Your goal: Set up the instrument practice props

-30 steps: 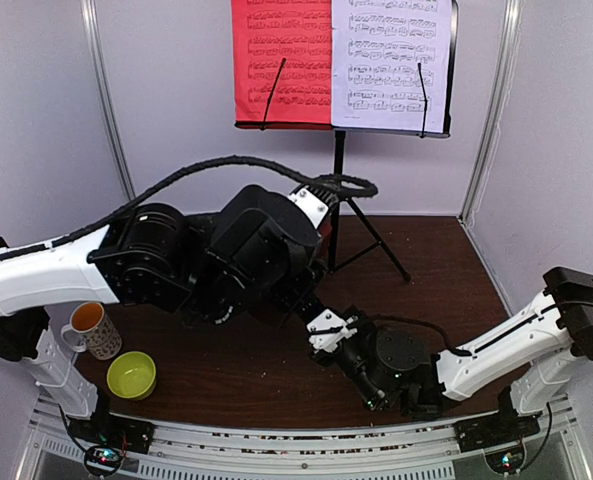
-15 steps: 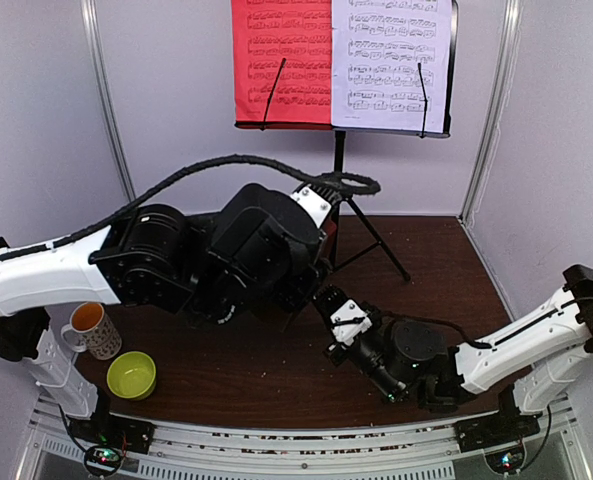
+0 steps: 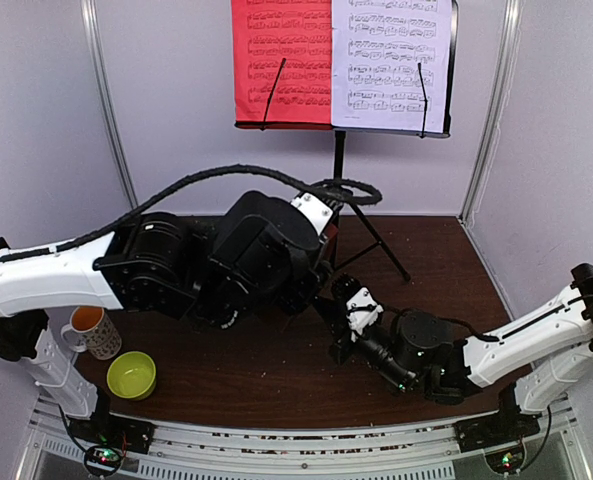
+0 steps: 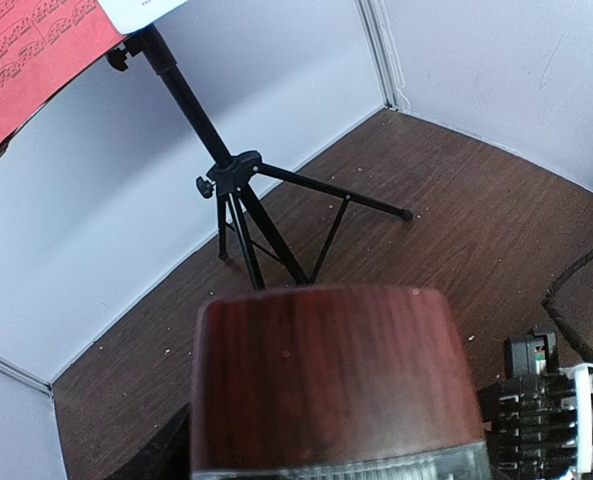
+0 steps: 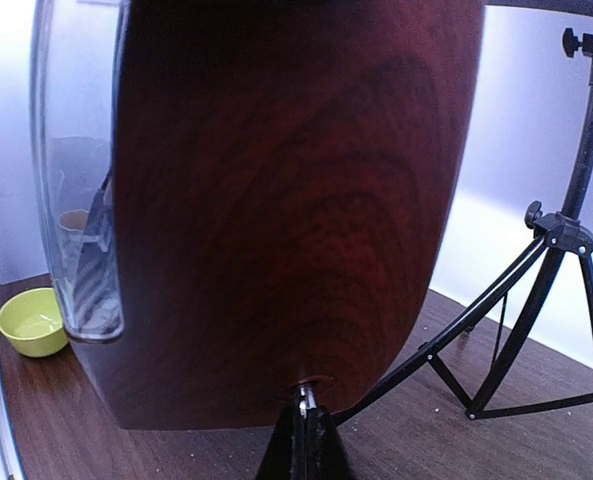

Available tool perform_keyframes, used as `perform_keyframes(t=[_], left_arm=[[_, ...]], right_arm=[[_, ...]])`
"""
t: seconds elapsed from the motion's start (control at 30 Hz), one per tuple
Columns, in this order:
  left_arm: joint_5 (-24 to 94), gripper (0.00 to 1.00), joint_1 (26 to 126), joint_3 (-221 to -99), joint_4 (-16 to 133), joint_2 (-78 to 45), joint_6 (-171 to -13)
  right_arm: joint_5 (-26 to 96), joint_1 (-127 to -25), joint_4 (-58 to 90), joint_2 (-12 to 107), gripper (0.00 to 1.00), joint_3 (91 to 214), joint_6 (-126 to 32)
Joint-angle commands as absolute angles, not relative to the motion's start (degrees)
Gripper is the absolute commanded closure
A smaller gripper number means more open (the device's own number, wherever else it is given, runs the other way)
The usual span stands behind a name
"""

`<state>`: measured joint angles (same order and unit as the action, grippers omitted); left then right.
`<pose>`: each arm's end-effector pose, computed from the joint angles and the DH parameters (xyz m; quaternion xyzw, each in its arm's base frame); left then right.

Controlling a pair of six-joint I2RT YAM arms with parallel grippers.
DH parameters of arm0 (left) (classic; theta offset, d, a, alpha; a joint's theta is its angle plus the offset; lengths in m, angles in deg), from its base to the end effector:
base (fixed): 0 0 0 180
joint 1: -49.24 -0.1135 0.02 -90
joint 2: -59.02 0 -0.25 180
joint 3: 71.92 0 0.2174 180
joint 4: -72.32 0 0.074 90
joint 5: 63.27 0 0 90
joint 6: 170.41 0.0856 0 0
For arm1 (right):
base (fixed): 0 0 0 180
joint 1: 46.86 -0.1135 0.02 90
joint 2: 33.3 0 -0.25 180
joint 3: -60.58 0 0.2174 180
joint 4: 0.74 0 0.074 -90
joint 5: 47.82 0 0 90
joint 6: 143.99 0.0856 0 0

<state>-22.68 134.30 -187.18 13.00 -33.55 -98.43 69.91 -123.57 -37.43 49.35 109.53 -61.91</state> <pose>0.0937 -0.3290 0.3697 0.2918 0.7804 -0.0872 0.5462 0.1120 0.3008 0.2486 -0.3214 0.6112 0.2617 0.6743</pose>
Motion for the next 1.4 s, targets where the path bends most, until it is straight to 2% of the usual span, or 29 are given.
perform_keyframes(t=[0.0,0.73,0.97,1.07,1.23,1.37], left_arm=[[-23.66,0.87,134.5,-186.46,19.48,-30.39,-96.96],[-23.74,0.87,134.2,-181.26,26.07,-29.67,-95.53],[-20.14,0.87,131.83,-172.82,37.16,-27.1,-96.09],[-18.61,0.87,130.16,-168.56,43.18,-25.8,-96.56],[-18.04,0.86,128.78,-165.67,49.69,-26.52,-94.62],[-17.37,0.86,128.22,-163.35,53.55,-28.4,-94.76]], right_arm=[[67.01,-121.93,-39.81,46.58,1.0,108.89,-55.79],[63.24,-118.32,-40.55,44.46,1.0,105.82,-48.74],[62.13,-118.28,-36.4,41.14,0.99,103.08,-50.14],[58.85,-118.41,-32.72,38.24,0.86,102.09,-49.87],[57.64,-119.88,-28.95,34.84,0.59,99.86,-50.88],[58.6,-120.33,-25.72,31.47,0.46,96.63,-49.22]])
